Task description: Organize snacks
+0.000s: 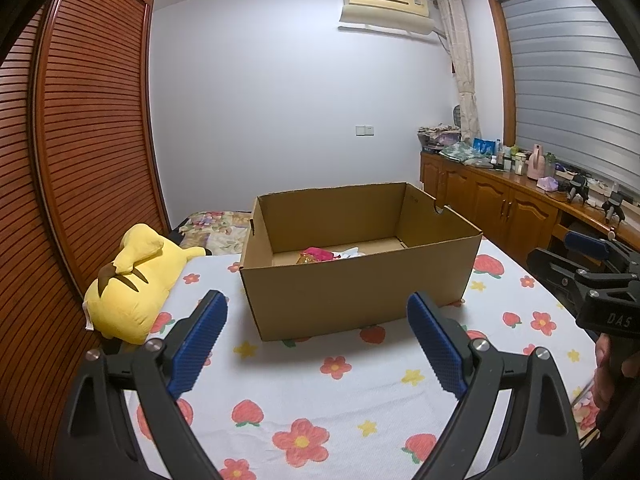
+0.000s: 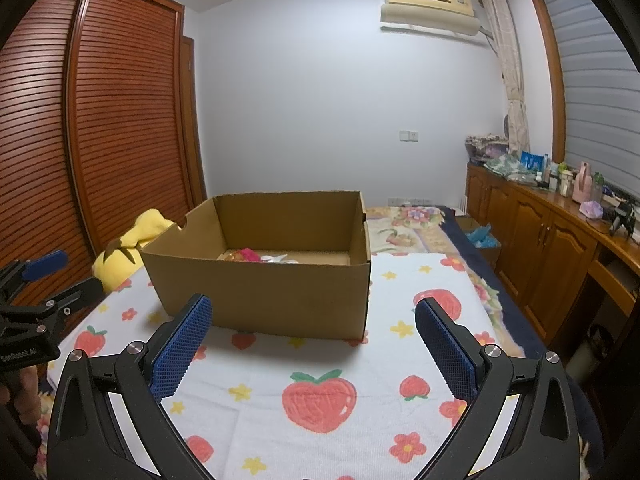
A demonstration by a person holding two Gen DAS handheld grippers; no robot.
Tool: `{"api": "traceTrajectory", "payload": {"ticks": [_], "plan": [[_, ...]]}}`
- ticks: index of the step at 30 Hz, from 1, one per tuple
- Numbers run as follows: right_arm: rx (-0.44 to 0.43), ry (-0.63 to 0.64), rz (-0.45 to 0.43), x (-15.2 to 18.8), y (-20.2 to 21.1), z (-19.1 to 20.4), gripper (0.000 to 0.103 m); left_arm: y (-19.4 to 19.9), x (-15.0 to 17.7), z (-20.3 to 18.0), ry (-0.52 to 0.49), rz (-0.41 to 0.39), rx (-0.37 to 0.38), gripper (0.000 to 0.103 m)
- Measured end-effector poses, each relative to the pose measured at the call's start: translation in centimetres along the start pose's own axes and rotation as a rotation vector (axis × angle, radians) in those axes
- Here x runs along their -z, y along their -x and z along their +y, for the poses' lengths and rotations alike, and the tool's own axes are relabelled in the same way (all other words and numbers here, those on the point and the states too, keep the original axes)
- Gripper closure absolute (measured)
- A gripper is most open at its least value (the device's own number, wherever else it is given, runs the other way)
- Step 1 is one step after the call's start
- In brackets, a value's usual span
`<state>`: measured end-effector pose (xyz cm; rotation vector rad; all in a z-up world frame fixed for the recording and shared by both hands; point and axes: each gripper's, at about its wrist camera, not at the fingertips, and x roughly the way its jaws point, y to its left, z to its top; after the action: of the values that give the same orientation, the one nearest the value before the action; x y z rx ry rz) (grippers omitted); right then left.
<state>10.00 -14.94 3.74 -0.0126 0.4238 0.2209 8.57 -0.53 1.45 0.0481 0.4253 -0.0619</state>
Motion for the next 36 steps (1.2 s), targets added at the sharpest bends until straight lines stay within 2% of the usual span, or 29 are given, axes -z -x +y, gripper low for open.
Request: {"api": "traceTrajectory", "payload": {"ticks": [36], "plan": [[0.0, -0.004, 0.002, 0.2, -0.02, -0.03, 0.0, 0.04, 0.44, 0.18, 0.007, 0.002, -0.003, 0.01]]}}
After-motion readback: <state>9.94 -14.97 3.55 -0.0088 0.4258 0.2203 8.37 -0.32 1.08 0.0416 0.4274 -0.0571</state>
